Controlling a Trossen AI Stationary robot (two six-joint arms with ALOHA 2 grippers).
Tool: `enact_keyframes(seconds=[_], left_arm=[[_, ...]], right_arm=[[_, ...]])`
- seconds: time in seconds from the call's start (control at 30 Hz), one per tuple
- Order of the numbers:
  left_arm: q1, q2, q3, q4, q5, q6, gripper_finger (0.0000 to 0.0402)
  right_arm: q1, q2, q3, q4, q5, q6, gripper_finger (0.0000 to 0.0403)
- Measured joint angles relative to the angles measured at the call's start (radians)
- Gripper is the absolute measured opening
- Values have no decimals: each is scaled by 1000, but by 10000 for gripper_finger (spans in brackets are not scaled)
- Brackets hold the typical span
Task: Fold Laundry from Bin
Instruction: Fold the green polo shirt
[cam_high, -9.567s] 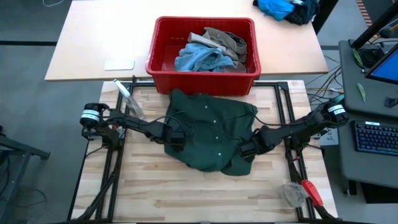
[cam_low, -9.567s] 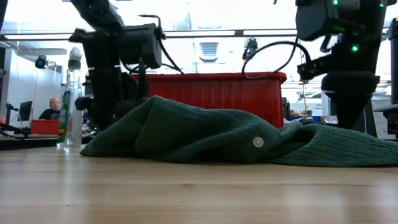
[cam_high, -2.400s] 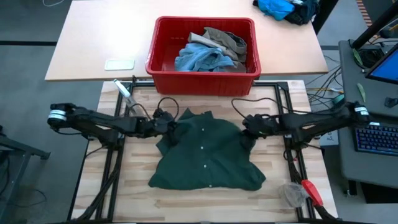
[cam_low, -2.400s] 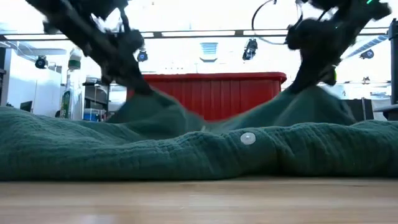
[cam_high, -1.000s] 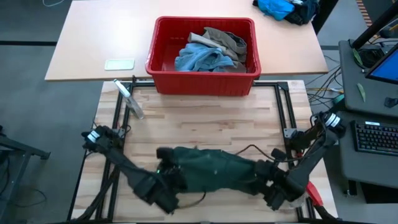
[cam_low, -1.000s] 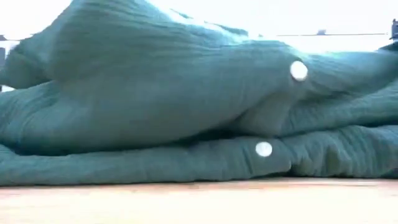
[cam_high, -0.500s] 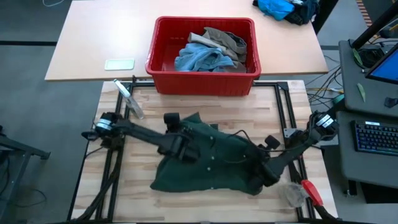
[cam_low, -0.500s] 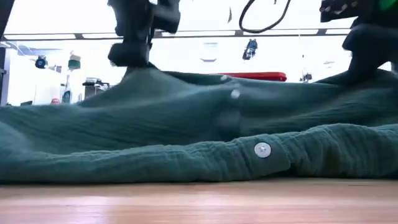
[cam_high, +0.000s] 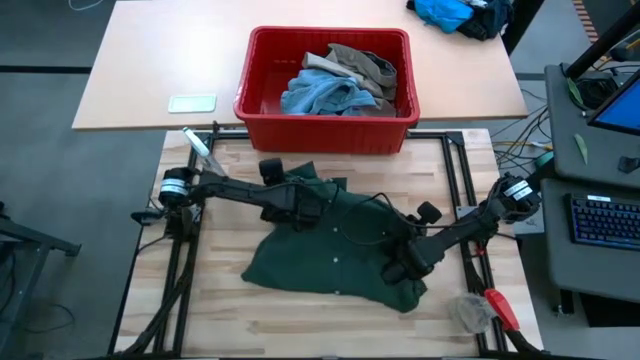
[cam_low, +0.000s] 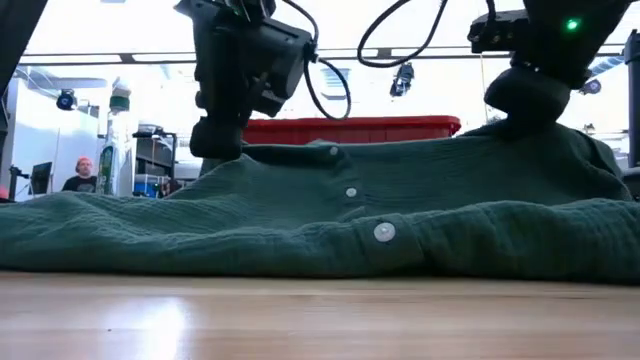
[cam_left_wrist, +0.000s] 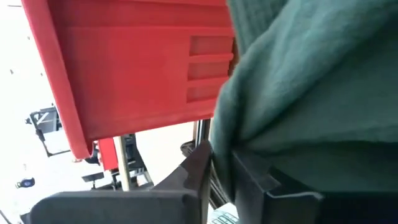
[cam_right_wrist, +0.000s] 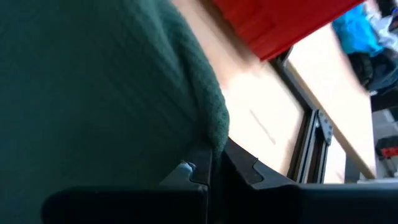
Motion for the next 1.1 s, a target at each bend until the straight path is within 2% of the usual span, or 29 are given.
enact_keyframes(seconds=[0.17,0.23,0.33,0.47,0.63,0.77,0.93,1.1], left_arm=[[7,-8,39,-14,10,42,85],[7,-20,62,-15,69,60,103],[7,-42,85,-17,181,91,127],[22,-74,89,-17,197,121,150],[44,-113,89,-28,256,53,172],[31,-134,89,-65,266,8,180],[-2,-165,88,-60,341,-96,181],[-108,-178,48,8,368,-212,181]], right_arm=[[-34,-5,1,-2,14,-8,24],[-47,-17,1,-5,-4,-15,40],[-64,-44,1,-8,-54,-30,74],[-76,-87,1,-8,-64,-53,133],[-61,-138,1,-4,-80,-41,204],[-19,-158,1,12,-126,-41,244],[47,-159,-21,118,-184,-25,278],[113,-159,-106,257,-249,4,291]])
